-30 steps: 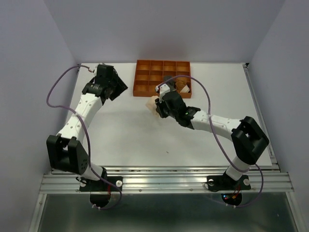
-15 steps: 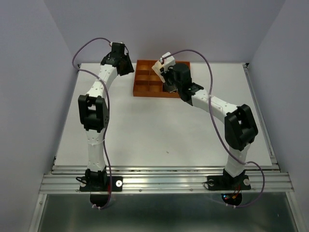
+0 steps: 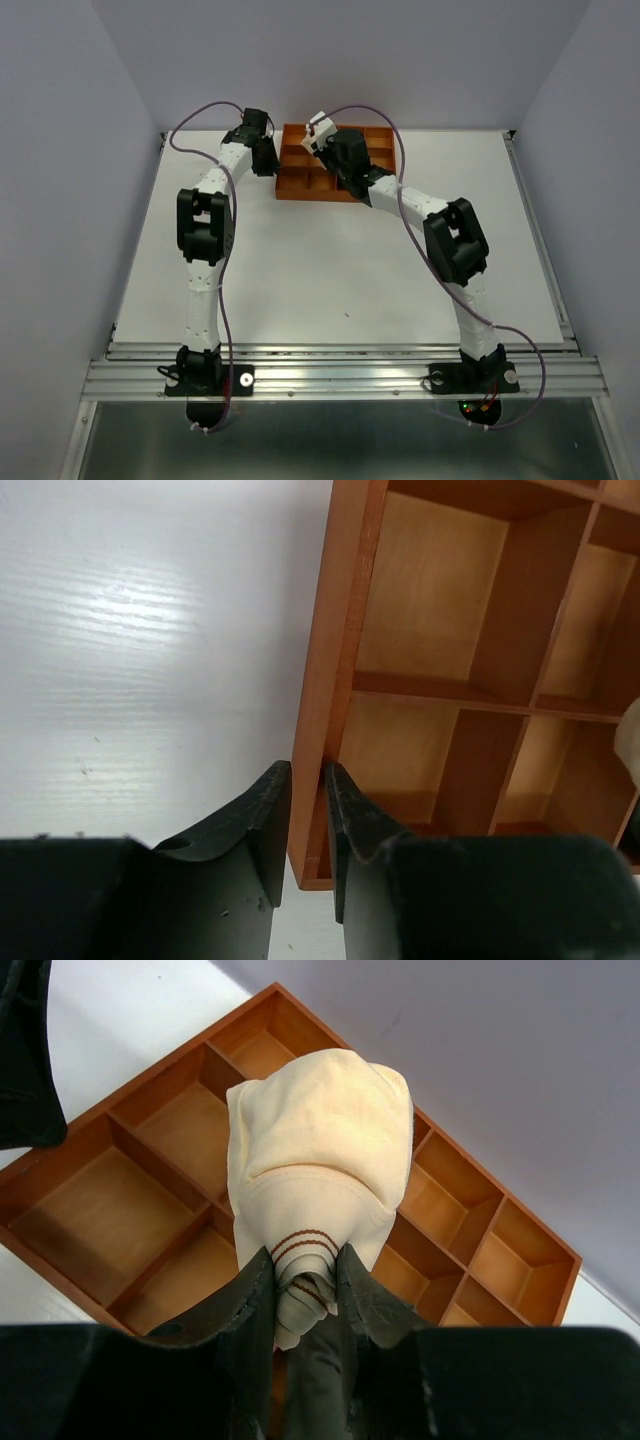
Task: Roll the underwear
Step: Place the rolled underwear into the container
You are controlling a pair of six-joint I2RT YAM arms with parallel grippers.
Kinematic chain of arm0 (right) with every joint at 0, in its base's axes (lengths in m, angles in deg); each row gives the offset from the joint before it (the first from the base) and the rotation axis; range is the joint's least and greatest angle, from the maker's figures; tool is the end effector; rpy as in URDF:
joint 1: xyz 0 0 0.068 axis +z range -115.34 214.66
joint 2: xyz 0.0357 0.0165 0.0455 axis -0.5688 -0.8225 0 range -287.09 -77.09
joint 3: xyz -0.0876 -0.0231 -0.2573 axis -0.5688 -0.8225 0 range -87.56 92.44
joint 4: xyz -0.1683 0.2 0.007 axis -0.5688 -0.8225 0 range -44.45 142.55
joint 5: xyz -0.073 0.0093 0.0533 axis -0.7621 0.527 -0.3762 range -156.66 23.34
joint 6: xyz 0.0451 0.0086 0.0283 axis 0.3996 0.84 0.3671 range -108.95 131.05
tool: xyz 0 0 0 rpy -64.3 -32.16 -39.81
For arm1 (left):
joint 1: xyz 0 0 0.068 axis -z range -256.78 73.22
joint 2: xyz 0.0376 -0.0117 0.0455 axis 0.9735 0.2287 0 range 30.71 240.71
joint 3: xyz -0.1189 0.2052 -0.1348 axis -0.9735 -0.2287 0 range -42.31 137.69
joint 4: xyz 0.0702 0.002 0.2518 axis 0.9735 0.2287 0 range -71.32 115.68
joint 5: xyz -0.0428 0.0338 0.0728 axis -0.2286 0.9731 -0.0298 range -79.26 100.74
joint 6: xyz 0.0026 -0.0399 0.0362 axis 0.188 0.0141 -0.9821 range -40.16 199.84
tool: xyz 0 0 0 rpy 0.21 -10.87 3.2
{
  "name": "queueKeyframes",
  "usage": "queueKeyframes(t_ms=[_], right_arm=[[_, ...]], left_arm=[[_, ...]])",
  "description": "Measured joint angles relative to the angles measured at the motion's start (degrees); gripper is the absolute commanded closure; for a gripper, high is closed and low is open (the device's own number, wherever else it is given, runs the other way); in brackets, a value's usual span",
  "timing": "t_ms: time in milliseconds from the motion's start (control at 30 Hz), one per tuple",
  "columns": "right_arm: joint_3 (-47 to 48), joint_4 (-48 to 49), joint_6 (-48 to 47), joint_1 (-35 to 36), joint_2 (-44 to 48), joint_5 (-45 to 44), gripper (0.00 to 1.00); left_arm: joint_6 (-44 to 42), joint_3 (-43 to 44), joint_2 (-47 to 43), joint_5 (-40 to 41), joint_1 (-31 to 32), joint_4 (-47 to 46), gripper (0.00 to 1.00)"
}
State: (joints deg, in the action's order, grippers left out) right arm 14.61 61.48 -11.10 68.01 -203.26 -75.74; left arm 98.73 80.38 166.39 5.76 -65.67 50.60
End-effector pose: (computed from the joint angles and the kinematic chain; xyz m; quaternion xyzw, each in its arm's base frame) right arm 0.4453 0.2862 0.2534 -0.3257 0.7227 -0.0034 0.6096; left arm 0.5279 -0.1068 0.2241 -0.0460 0.9217 -0.1379 0.3597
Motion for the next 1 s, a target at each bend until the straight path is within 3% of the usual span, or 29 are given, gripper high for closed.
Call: queueKeyframes(t_ms=[333, 667, 1000], right_arm=[[7.02, -2.89, 0.46, 0.74, -6.21, 1.18, 0.99], [9.57, -5.05, -2.64, 1.55, -7.32, -3.93, 0.99], [10.43, -4.04, -14.82, 0.83, -6.91, -9.14, 0.99]], left_arm=[[0.87, -1.99, -0.09, -1.53, 0.02, -2.78, 0.87], [1.27, -2.36, -0.09, -1.99, 0.02, -3.69, 0.93], [0.9, -2.95, -0.22, -1.88, 0.13, -4.59, 0.95]])
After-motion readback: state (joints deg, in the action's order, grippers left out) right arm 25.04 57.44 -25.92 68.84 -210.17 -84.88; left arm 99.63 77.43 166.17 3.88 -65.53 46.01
